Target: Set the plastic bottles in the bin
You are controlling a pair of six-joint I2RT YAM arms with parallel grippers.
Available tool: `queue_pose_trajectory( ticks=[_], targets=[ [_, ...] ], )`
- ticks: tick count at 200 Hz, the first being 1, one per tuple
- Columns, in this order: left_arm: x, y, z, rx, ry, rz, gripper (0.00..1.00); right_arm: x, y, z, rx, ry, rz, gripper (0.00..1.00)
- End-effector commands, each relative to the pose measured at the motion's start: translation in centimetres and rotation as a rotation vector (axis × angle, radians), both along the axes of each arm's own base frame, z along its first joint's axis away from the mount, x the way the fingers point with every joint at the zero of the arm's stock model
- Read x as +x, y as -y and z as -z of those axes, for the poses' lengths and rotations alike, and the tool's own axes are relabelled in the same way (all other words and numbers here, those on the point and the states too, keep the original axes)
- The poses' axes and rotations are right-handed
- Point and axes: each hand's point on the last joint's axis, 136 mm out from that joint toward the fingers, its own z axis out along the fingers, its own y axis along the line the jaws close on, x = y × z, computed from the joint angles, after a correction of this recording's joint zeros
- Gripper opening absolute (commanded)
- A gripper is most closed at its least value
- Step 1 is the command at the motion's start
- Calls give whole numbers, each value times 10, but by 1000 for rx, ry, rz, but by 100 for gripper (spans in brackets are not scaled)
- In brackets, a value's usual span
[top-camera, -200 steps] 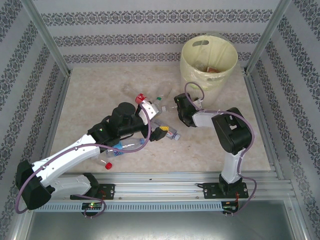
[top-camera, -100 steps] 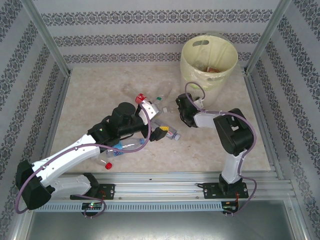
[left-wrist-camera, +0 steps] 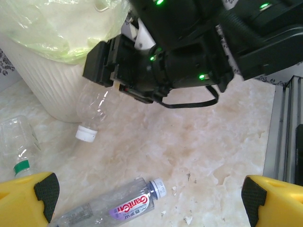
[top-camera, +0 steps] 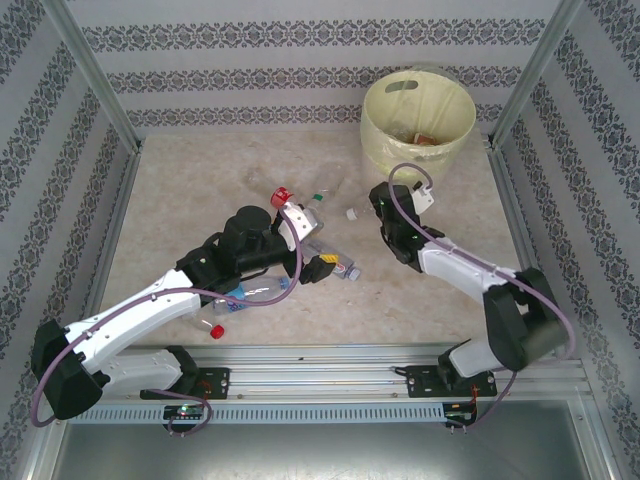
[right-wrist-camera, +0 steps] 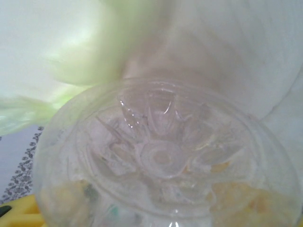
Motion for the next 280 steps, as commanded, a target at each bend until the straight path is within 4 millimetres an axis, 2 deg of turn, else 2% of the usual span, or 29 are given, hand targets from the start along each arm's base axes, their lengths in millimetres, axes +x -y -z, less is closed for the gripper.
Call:
queue_pose_trajectory(
  ticks=[1,36,65,105,149,175,213,251,266,280],
  targets=[
    [-2,0,-20,-82,23,7,100,-20,13,-20,-186,16,-31,59],
    [0,1,-19,-114,14,-6,100,-46,21,-63,-342,92,-80,59],
    [3,-4,-32,-213,52,-47,100,-59,20,-92,-466,137,-140,59],
    [0,-12,-46,-329,102,-69,100,-65,18,-139,-651,207,-217,59],
    [5,-23,-53,-407,134,-138,100,-62,16,-204,-831,300,-249,60],
    [8,-29,-56,-435,133,-175,100,-54,14,-243,-912,343,-248,60],
    [11,-34,-57,-433,151,-203,100,-32,20,-283,-948,374,-237,60],
    [10,-34,-58,-421,163,-199,100,7,33,-301,-922,351,-256,60],
    [11,-34,-57,-410,164,-202,100,23,40,-303,-893,324,-270,60],
    [11,-34,-57,-403,167,-202,100,42,43,-296,-871,283,-298,61]
  ],
)
